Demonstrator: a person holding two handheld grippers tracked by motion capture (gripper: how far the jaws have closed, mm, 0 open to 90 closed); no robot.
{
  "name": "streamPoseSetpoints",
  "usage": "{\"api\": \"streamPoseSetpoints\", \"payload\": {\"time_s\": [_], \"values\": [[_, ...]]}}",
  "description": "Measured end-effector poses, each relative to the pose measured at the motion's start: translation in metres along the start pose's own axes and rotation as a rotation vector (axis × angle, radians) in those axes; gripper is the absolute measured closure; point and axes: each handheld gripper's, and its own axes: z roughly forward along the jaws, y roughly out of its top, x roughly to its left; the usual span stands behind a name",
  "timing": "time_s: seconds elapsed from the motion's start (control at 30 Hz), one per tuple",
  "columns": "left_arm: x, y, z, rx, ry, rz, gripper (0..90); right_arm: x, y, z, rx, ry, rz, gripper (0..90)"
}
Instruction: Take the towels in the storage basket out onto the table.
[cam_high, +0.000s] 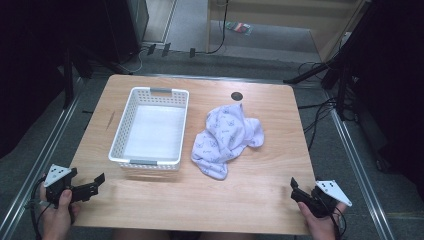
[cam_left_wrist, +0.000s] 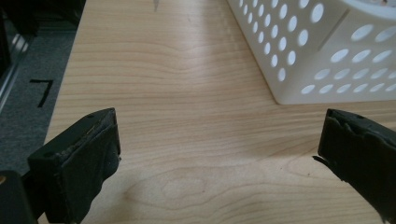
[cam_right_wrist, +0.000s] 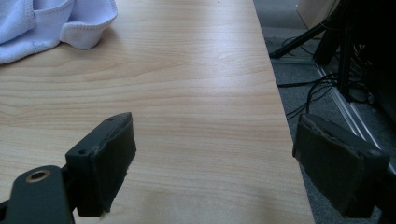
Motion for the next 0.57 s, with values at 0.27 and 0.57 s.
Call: {"api": "streamPoseSetpoints", "payload": {"time_s": [0.27,0.57], "values": [[0.002,-0.0055,-0.0005,-0.003,0.054,0.013,0.0,-0.0001,-0.0006,-0.0016,-0.013,0.009,-0.003,13.5],[0.0002,-0.0077,0.0021,-0.014,0.056,0.008,0.0,0.0003,-0.0004,-0.0008,-0.008,0.007,-0.005,13.5]]}}
